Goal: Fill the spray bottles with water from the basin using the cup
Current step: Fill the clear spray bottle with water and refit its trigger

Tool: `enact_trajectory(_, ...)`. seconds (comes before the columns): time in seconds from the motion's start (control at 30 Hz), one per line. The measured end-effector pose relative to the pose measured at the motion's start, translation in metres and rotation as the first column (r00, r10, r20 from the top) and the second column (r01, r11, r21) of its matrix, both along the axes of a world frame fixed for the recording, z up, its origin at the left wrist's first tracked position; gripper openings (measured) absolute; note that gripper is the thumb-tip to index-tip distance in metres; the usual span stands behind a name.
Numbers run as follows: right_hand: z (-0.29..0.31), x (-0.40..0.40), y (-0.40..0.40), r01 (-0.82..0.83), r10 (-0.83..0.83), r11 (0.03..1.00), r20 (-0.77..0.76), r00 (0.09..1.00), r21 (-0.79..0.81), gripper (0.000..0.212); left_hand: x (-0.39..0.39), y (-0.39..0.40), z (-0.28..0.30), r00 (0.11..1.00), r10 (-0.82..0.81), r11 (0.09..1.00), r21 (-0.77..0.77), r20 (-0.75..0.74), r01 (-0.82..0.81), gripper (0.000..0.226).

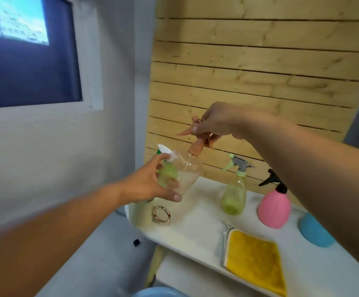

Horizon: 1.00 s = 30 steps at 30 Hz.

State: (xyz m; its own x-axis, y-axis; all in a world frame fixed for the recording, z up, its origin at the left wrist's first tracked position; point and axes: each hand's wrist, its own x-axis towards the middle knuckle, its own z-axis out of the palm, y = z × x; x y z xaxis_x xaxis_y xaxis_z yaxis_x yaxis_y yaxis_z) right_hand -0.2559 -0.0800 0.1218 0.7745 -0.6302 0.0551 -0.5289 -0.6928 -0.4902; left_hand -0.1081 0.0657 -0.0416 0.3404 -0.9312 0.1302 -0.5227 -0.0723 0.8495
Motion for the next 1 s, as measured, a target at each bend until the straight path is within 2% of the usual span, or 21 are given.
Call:
enact_trajectory(0.1,-0.013,-0.017,0.014,-0.020,0.017,0.996,0.030,0.999,0.088,0.028,-0.016,0.027,-0.008,0.999,0.038,0.999,-0.028,-0.019,-0.039,0.133)
enact_trajectory(0.27,-0.046,-0.046,0.030,-0.033,0.023,0.956,0.037,0.999,0.291,0.025,-0.033,0.068,-0.028,0.993,0.071,0.996,-0.046,-0.095,-0.076,0.108)
enact_trajectory(0.33,-0.062,-0.061,0.041,-0.055,0.068,0.919,-0.021,0.997,0.391,0.026,-0.038,0.086,-0.034,0.979,0.084,0.995,-0.040,-0.183,-0.093,0.102)
enact_trajectory(0.4,-0.084,-0.070,0.049,-0.047,0.057,0.879,-0.007,0.998,0.475,0.025,-0.044,0.100,-0.040,0.950,0.083,0.993,-0.056,-0.301,-0.105,0.103)
enact_trajectory(0.5,-0.121,-0.082,0.059,-0.049,0.003,0.801,0.078,0.997,0.596,0.024,-0.058,0.118,-0.056,0.846,0.066,0.986,-0.095,-0.528,-0.136,0.109)
enact_trajectory(0.57,-0.142,-0.088,0.066,-0.073,0.006,0.768,0.108,0.994,0.636,0.035,-0.065,0.128,-0.068,0.776,0.047,0.987,-0.092,-0.629,-0.135,0.111)
enact_trajectory(0.63,-0.162,-0.093,0.071,-0.092,-0.001,0.746,0.139,0.990,0.660,0.047,-0.072,0.136,-0.081,0.746,0.045,0.994,-0.047,-0.664,-0.102,0.097)
enact_trajectory(0.7,-0.179,-0.097,0.078,-0.113,-0.010,0.736,0.177,0.984,0.668,0.041,-0.080,0.142,-0.091,0.712,0.099,0.993,0.018,-0.695,-0.121,0.066)
enact_trajectory(0.73,-0.186,-0.098,0.081,-0.126,-0.016,0.729,0.201,0.979,0.673,0.037,-0.083,0.143,-0.094,0.705,0.152,0.987,0.071,-0.693,-0.144,0.057)
enact_trajectory(0.87,-0.217,-0.103,0.091,-0.138,-0.061,0.675,0.241,0.969,0.724,0.029,-0.085,0.155,-0.108,0.657,0.247,0.964,0.251,-0.712,-0.089,0.080)
enact_trajectory(0.97,-0.234,-0.104,0.091,-0.070,-0.112,0.651,0.187,0.976,0.756,0.029,-0.082,0.165,-0.117,0.610,0.166,0.985,0.157,-0.775,-0.068,0.077)
enact_trajectory(1.0,-0.238,-0.105,0.091,-0.040,-0.124,0.653,0.159,0.979,0.756,0.034,-0.081,0.166,-0.120,0.620,0.119,0.992,0.114,-0.776,-0.047,0.086)
